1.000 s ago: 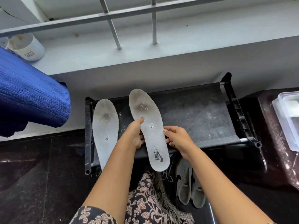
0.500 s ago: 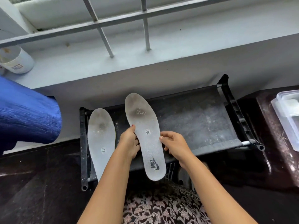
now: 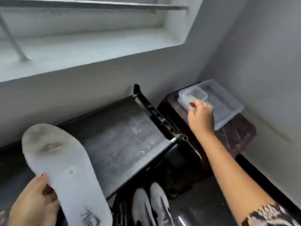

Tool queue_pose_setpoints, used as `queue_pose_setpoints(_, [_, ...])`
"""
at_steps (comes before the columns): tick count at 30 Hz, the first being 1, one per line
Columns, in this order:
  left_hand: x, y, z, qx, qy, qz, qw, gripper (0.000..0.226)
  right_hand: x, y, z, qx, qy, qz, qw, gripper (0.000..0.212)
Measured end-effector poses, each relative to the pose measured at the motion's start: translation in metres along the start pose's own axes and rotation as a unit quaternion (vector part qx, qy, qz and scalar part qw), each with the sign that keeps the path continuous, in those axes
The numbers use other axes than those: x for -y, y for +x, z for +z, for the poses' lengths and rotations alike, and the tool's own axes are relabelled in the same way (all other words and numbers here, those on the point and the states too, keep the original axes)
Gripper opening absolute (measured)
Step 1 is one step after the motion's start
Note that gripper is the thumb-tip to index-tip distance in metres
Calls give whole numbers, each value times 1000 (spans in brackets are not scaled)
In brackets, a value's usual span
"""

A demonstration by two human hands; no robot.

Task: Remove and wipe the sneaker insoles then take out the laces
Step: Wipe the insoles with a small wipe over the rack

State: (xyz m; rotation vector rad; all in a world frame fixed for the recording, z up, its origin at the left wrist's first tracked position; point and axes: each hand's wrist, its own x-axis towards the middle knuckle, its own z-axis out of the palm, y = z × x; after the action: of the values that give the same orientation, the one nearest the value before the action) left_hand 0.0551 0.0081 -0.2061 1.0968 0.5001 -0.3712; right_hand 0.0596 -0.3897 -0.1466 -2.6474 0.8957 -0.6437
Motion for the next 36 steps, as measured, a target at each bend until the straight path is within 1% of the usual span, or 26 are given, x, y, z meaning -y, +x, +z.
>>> queue_pose_setpoints(1, [5, 4, 1, -6, -10, 1, 1000, 33, -19, 6, -4, -7, -55, 20, 998, 28])
queue_pose_setpoints(2, [9, 7, 4, -13, -7, -1, 1000, 23, -35, 8, -8, -5, -97, 42, 994, 30])
queue_pose_setpoints(3, [14, 13, 3, -18, 0, -2, 1000, 28, -49, 8, -10, 6, -125, 59, 990, 31])
queue_pose_setpoints(5, [17, 14, 6, -4, 1, 19, 1000, 29, -66, 5, -10, 47, -157, 78, 983, 31])
queue_pose_setpoints(6, [16, 13, 7, -1, 4, 17, 1000, 27, -71, 2, -7, 74, -166, 79, 980, 33])
queue_pose_setpoints(8, [16, 8, 9, 8, 13, 23, 1000, 25, -78, -8, -4, 102, -164, 64, 979, 34])
queue_pose_setpoints(12, [10, -3, 25, -5, 15, 43, 999, 25, -85, -22, -6, 100, -166, 41, 980, 22])
queue_pose_setpoints(14, [8, -11, 34, -19, 1, 52, 998, 26, -86, -24, -13, 115, -174, 39, 977, 22])
queue_pose_setpoints(17, [6, -25, 47, -32, -18, 36, 999, 22, -87, -24, -23, 136, -209, 20, 968, 19])
queue_pose_setpoints(19, [6, -28, 50, -59, -26, 24, 998, 35, -86, -24, -28, 149, -233, 2, 961, 24])
queue_pose_setpoints(20, [6, -28, 52, -60, -30, 20, 998, 39, -85, -23, -30, 153, -235, -1, 960, 28])
queue_pose_setpoints(22, [5, -29, 59, -53, -31, 18, 998, 40, -86, -17, -32, 142, -212, 6, 967, 31])
queue_pose_setpoints(24, [6, -25, 64, -28, -26, 28, 999, 37, -84, -4, -31, 114, -169, 9, 979, 31])
queue_pose_setpoints(26, [8, -21, 66, -18, -19, 35, 999, 30, -75, 12, -28, 92, -112, 5, 989, 31])
queue_pose_setpoints(27, [9, -18, 66, -20, -14, 38, 999, 25, -70, 20, -26, 95, -92, 0, 991, 32])
queue_pose_setpoints(28, [9, -14, 64, -23, -13, 41, 999, 22, -65, 27, -23, 111, -83, -6, 990, 32])
queue_pose_setpoints(30, [11, -9, 62, -22, -13, 41, 999, 21, -56, 41, -14, 172, -92, -17, 981, 37])
queue_pose_setpoints(33, [13, -6, 58, -21, -19, 45, 999, 25, -49, 53, -1, 268, -138, -14, 953, 54])
queue_pose_setpoints(36, [16, -2, 55, -17, -23, 54, 998, 28, -49, 55, 10, 310, -174, 7, 935, 67])
